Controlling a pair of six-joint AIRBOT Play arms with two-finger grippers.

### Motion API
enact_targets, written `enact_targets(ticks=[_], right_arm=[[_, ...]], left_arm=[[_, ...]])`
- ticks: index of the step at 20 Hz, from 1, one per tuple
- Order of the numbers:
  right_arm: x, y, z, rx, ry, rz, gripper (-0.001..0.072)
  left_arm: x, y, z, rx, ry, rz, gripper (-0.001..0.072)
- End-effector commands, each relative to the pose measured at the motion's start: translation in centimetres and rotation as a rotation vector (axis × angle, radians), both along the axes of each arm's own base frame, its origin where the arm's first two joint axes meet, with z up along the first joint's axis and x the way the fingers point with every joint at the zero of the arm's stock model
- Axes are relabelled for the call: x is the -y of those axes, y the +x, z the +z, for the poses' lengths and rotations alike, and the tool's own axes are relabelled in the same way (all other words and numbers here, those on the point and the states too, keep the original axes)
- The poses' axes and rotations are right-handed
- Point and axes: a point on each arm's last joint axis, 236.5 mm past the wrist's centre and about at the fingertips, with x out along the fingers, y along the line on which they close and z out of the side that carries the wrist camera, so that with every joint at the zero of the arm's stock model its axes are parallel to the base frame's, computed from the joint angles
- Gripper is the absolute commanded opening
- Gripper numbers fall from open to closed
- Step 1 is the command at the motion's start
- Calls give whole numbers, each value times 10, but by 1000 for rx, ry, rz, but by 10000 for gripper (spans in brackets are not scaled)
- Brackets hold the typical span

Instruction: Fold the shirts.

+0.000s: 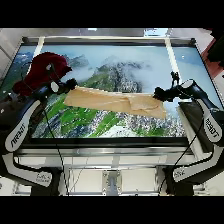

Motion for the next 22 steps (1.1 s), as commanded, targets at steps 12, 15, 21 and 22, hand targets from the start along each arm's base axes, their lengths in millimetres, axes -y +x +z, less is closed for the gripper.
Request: enact_targets(ticks=[12,15,21,22], right_arm=[[89,-43,42,-106,-30,-6,518],[78,-47,13,-153,58,36,523],[62,-30,-21,-120,161,66,523],[62,-29,-26,-124,164,59,523]], left_arm=[[183,-27,142,391,195,-619,486],[217,-51,99,276,177,-715,484],[226,-73,24,53,141,-762,465],[227,-75,16,32,141,-766,465]])
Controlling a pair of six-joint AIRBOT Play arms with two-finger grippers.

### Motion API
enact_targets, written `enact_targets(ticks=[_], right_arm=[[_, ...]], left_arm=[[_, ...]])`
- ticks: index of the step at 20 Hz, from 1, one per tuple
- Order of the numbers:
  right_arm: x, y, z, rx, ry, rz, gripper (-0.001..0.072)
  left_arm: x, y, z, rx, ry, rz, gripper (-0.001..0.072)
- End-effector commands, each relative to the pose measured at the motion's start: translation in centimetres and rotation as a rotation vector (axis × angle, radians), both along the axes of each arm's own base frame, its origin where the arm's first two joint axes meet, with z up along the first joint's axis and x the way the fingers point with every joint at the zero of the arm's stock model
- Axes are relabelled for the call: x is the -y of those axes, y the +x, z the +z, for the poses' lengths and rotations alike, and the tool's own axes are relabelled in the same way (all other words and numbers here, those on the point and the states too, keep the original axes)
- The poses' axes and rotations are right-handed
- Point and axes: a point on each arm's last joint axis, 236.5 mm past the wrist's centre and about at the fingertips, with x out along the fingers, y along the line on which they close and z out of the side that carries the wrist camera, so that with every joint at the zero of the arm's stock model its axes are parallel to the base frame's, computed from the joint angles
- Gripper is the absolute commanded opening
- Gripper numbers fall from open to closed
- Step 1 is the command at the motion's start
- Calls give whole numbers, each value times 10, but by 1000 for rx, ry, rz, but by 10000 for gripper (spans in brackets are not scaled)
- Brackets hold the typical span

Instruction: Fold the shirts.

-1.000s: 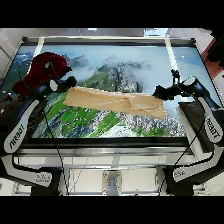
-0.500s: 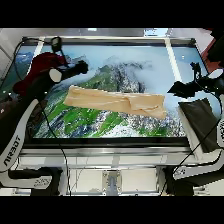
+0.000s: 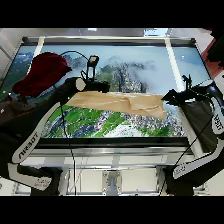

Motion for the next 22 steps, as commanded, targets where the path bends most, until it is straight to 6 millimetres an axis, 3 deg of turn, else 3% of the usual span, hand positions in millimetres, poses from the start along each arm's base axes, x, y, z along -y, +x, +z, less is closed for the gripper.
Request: enact_targets(ticks=[1,5,11,13,14,15,16,19,22], right_arm=[[-4,6,-19,5,34,-3,523],[-12,10,-24,3,82,-15,523],[-57,8,-23,5,133,90,488],[-74,8,-23,5,133,126,400],[-82,7,-22,4,138,140,308],[-90,5,-17,1,165,154,129],[-100,3,-8,6,216,168,30],[-119,2,42,74,340,207,30],[-127,3,96,147,312,240,30]], left_arm=[[6,-14,-34,-98,25,-23,465],[13,-16,-40,-93,33,-38,465],[32,-3,-24,21,-1,-28,447],[35,-6,-29,10,5,-37,141],[35,-9,-34,-13,8,-39,76],[34,-14,-42,-57,6,-30,15],[33,-20,-51,-108,3,-15,15],[29,-46,-83,-279,26,7,14],[26,-59,-105,-368,46,21,14]])
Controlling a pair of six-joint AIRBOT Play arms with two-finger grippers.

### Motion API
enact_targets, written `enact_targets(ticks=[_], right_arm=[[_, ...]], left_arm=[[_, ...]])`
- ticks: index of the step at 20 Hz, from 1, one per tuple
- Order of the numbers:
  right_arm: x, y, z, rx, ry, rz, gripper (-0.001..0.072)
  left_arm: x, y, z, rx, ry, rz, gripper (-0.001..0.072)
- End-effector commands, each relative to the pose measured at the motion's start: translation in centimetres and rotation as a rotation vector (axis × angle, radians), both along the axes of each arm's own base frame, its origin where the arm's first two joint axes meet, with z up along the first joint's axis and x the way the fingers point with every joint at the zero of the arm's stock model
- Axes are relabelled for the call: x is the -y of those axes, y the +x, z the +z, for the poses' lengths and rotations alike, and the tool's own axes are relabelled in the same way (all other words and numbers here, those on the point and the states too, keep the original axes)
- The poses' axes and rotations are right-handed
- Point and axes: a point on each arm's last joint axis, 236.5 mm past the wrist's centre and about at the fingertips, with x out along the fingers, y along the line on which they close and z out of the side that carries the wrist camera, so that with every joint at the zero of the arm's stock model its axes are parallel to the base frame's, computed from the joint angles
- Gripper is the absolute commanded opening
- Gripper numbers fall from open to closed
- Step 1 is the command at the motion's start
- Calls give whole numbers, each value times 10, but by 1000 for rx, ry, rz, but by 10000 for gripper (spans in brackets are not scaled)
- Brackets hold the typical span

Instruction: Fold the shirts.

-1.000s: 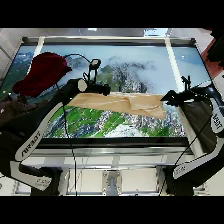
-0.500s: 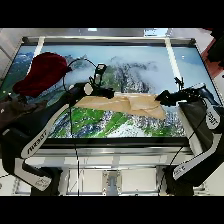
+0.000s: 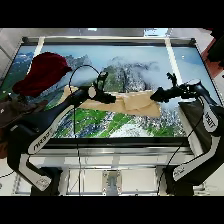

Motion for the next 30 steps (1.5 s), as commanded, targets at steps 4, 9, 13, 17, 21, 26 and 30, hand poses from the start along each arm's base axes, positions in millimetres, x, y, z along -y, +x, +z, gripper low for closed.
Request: enact_targets(ticks=[4,9,13,17,21,26,30], right_arm=[[-31,2,136,190,19,46,30],[-62,3,169,254,-119,100,29],[-79,4,154,247,-295,122,28],[-126,12,169,320,-273,118,27],[-191,38,189,403,-194,53,26],[-318,32,144,324,-24,105,26],[-417,24,105,257,171,29,28]], left_arm=[[-6,-27,-36,-161,43,6,14],[8,-4,-4,-88,-3,2,15],[24,16,31,-22,-64,4,15],[3,36,44,89,73,-62,15],[-107,80,79,169,437,52,15],[-232,87,134,121,573,264,15],[-307,74,159,67,564,418,15]])
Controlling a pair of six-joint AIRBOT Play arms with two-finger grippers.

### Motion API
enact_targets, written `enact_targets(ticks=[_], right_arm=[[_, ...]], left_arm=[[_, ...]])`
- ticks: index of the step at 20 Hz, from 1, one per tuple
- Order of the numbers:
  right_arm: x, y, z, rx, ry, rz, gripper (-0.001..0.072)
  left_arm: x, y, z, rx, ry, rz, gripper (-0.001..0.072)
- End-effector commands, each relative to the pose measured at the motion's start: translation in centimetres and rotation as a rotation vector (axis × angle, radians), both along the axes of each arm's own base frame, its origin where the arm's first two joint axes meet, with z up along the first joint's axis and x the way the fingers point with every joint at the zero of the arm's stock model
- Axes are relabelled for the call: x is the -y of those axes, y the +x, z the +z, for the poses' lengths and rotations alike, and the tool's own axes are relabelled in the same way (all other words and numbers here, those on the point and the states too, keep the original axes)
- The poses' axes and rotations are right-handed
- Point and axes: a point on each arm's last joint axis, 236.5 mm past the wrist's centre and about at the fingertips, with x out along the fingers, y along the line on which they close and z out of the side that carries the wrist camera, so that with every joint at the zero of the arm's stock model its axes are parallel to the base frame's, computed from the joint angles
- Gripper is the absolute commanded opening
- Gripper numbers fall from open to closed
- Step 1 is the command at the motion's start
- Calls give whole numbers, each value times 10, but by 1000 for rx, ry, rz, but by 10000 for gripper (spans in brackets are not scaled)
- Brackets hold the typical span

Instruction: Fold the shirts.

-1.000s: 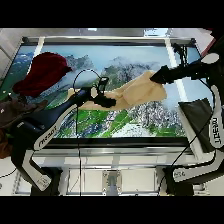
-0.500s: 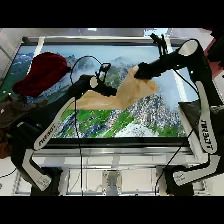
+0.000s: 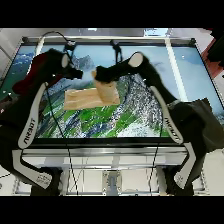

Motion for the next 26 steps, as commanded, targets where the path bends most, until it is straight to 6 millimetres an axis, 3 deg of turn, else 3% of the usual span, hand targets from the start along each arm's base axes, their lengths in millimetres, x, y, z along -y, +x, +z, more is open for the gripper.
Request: enact_targets(ticks=[1,2,3,6,9,12,14,16,18,26], right_arm=[[-83,1,-24,-61,213,-100,32],[-98,10,-22,-53,290,-159,182],[-105,20,-17,-54,361,-224,445],[-89,49,3,-6,431,-311,461],[-33,79,-2,69,336,-260,461],[53,94,-56,-65,131,-232,460],[106,77,-106,-240,-33,-226,460],[128,53,-137,-351,-120,-177,473],[127,44,-153,-398,-128,-162,522],[61,25,-184,-469,-24,-125,520]], left_arm=[[-66,-16,22,-21,20,140,15],[-72,-18,25,-21,16,153,15],[-76,-21,27,-26,19,156,15],[-71,-23,26,-38,9,134,15],[-67,-23,25,-40,-8,130,15],[-67,-20,26,-28,-9,127,15],[-62,-15,28,-3,-28,120,15],[-55,-11,30,13,-60,112,15],[-49,-8,31,26,-85,105,15],[-46,-7,31,27,-97,96,15]])
